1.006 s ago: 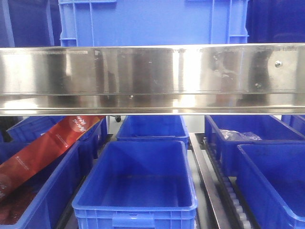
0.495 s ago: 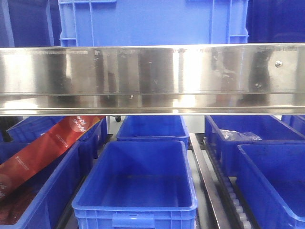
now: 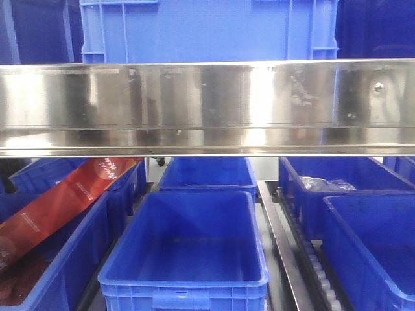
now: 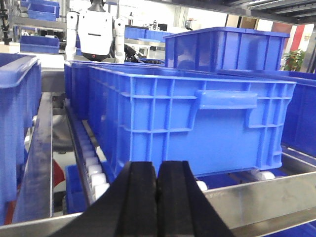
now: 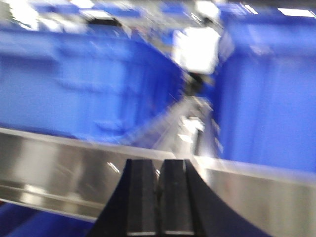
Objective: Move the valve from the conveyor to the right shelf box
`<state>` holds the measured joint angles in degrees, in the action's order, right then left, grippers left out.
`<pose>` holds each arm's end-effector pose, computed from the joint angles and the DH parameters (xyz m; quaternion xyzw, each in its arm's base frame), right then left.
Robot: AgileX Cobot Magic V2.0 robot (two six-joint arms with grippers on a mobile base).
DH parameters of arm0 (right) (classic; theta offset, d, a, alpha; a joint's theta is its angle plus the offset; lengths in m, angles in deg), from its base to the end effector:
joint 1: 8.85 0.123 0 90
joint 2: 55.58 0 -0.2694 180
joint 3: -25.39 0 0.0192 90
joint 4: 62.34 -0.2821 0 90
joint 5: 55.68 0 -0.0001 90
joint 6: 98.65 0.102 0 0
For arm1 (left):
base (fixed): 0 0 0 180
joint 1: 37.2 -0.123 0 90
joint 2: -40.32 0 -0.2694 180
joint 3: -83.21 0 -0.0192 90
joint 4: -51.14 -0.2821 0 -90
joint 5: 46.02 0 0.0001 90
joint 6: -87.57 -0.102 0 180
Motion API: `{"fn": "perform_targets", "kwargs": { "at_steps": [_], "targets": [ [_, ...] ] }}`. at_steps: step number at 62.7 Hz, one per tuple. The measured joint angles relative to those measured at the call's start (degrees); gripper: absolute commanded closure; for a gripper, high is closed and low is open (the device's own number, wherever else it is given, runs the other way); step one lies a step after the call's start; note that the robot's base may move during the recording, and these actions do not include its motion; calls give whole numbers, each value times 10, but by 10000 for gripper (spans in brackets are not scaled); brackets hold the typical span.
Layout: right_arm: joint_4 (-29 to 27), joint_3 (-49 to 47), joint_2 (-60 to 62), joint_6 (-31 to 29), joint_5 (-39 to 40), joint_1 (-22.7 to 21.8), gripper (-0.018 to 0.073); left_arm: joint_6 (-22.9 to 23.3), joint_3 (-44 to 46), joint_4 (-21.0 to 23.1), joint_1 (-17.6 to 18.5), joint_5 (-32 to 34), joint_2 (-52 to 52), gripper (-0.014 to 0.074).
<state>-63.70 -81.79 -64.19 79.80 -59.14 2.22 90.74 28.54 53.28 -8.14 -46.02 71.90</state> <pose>0.1092 0.0215 0.2333 -0.0667 0.6716 0.0704 0.7346 0.1333 -0.0741 0.3083 0.1407 0.6690 -0.2156 0.6973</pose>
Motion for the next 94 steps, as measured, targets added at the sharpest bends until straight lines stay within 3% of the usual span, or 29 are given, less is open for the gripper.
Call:
{"fn": "perform_targets", "kwargs": {
  "at_steps": [11, 18, 88, 94],
  "targets": [
    [-31, 37, 2, 0, 26, -76, 727, 0, -1, 0, 0, 0, 0, 707],
    [-33, 38, 2, 0, 26, -96, 727, 0, -1, 0, 0, 0, 0, 707],
    [-33, 38, 2, 0, 26, -96, 727, -1, -4, -2, 0, 0, -3, 707],
    [-33, 38, 2, 0, 26, -96, 727, -4, -26, -6, -19, -14, -28, 707]
  ]
}}
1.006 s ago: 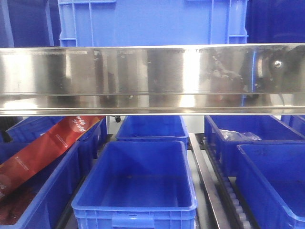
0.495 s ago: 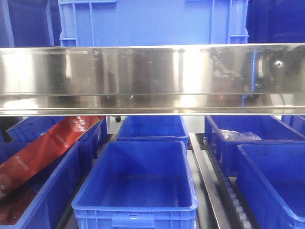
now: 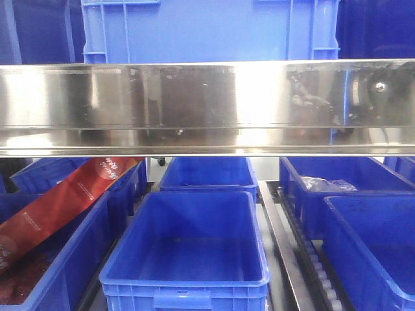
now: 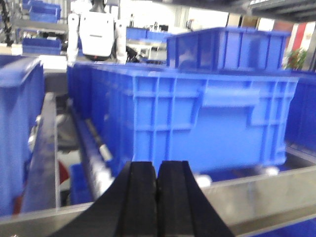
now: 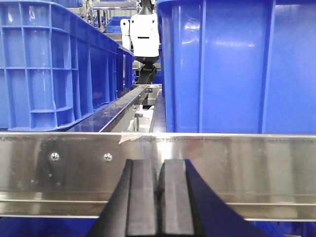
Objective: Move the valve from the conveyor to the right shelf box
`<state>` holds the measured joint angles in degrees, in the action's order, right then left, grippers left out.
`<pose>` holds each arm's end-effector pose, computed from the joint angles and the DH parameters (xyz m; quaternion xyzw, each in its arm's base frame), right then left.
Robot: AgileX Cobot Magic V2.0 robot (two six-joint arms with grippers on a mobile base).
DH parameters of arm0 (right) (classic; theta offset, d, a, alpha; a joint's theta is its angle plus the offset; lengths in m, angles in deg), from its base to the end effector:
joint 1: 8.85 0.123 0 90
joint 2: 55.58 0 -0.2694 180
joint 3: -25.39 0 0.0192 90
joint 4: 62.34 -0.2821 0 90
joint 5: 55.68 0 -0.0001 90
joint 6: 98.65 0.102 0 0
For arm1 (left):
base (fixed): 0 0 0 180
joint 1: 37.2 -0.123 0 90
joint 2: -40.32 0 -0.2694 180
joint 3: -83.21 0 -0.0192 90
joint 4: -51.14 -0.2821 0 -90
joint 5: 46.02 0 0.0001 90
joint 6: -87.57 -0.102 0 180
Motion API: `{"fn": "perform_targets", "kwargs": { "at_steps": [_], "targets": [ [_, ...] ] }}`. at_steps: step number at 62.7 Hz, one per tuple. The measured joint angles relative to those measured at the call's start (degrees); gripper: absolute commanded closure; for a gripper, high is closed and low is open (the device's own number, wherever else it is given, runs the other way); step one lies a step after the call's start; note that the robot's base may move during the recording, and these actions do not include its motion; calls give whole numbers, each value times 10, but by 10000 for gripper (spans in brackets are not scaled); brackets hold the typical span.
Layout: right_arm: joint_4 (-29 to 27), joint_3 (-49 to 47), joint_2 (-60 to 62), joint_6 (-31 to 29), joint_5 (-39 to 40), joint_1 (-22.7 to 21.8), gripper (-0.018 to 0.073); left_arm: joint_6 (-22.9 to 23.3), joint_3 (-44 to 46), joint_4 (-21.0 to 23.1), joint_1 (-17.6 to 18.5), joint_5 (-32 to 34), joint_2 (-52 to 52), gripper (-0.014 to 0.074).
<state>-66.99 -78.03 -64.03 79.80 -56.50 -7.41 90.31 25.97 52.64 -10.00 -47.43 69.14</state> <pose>0.1146 0.0030 0.2134 0.0094 0.6810 0.0294 0.7317 0.1298 -0.0668 0.2958 0.1378 0.6774 -0.1960 0.6955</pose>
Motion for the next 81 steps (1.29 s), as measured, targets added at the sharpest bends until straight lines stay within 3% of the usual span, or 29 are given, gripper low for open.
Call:
{"fn": "perform_targets", "kwargs": {
  "at_steps": [16, 30, 81],
  "targets": [
    [0, 0, 0, 0, 0, 0, 727, -13, -125, -2, -127, -14, -112, 707],
    [0, 0, 0, 0, 0, 0, 727, -13, -187, -2, -194, -15, -190, 707],
    [0, 0, 0, 0, 0, 0, 727, -13, -197, -19, -200, -11, -202, 707]
  ]
}}
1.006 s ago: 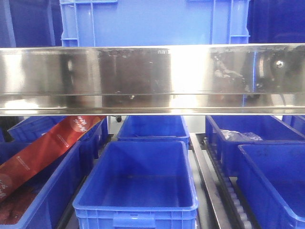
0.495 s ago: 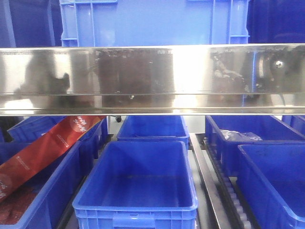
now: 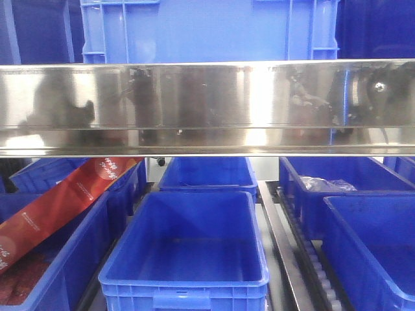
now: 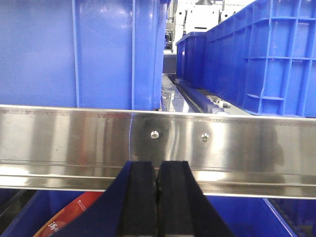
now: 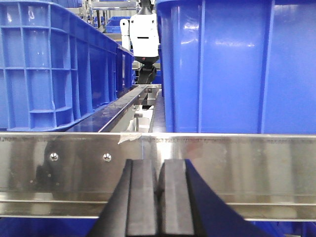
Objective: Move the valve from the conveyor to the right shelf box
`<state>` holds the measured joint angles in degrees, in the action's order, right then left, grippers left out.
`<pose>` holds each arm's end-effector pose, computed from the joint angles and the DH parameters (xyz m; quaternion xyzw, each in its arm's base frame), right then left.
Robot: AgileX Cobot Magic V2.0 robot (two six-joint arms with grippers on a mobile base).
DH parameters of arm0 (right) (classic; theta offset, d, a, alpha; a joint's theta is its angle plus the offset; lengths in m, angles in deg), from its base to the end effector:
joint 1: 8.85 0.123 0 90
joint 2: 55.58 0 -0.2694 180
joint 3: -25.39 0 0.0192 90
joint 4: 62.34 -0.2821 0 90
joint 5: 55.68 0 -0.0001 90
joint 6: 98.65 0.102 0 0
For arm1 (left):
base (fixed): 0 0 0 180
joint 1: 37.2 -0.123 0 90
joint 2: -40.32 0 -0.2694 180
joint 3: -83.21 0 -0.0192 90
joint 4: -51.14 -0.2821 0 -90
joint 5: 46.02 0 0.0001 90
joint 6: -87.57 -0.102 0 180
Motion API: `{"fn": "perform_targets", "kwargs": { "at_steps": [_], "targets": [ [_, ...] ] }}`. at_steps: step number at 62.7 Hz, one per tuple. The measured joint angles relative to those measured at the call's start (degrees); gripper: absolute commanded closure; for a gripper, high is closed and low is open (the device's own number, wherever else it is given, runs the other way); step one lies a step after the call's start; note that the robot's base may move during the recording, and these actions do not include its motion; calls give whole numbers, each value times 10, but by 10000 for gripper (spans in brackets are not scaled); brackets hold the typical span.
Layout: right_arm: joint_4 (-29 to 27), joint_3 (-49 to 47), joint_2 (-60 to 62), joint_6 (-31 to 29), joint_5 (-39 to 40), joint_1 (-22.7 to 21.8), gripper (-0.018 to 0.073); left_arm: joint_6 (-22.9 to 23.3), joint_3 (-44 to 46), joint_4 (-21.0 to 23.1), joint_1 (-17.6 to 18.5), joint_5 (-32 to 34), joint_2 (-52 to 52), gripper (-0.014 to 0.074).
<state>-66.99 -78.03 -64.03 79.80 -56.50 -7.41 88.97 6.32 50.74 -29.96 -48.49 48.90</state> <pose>0.1146 0.0030 0.2134 0.0094 0.6810 0.0294 0.7317 0.1143 -0.0145 0.2082 0.0377 0.6933 -0.0516 0.7179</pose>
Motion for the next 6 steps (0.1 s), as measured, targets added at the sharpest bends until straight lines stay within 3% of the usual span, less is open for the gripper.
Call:
{"fn": "perform_targets", "kwargs": {
  "at_steps": [6],
  "targets": [
    [0, 0, 0, 0, 0, 0, 727, 0, 0, 0, 0, 0, -1, 707]
  ]
}}
